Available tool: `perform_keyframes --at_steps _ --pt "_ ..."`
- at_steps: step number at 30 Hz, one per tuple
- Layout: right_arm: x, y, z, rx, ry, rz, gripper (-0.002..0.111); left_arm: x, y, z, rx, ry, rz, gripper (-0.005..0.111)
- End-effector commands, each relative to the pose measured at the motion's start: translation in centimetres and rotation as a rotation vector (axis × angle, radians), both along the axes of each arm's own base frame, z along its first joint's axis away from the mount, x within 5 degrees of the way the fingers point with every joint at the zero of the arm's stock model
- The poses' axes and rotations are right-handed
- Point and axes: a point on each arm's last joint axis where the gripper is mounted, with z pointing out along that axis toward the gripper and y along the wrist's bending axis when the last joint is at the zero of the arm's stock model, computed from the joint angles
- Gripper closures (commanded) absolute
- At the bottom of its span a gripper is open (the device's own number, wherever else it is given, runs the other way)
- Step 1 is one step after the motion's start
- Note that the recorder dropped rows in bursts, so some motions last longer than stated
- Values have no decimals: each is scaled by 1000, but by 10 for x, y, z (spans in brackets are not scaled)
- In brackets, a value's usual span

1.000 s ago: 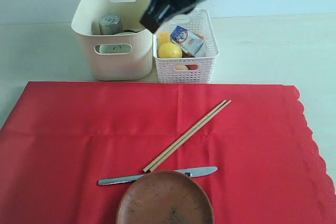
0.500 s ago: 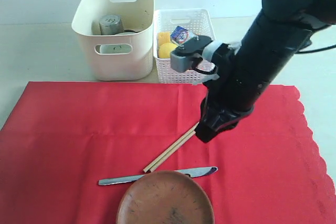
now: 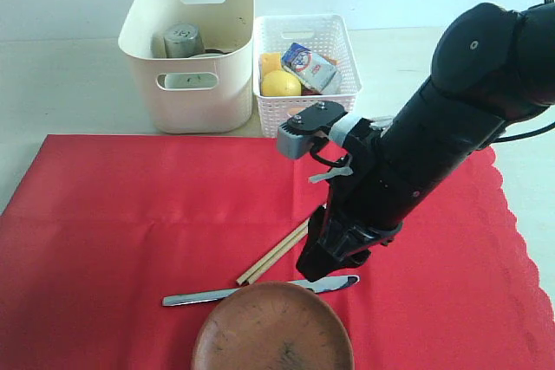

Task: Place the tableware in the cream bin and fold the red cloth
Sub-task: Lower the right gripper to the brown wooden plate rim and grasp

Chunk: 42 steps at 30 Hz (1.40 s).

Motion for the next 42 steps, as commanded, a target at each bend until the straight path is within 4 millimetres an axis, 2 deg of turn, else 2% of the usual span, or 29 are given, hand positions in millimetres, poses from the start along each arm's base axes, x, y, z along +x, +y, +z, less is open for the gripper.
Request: perform_keyframes --at_steps 1,13,19,28,33,42 --pt "-1 4 -7 27 18 25 57 0 0 0 4 -9 -5 106" --pt "2 9 -58 5 126 94 57 0 0 0 4 -9 -5 106" --pt "1 11 -70 18 150 127 60 0 0 0 4 -9 -5 106" --pt "1 11 -70 18 149 129 106 0 0 0 4 -9 -5 106" --pt "1 12 -58 30 150 102 108 0 0 0 4 -9 -5 106" --pt "7 22 -10 133 106 135 108 0 0 0 4 -9 -5 106"
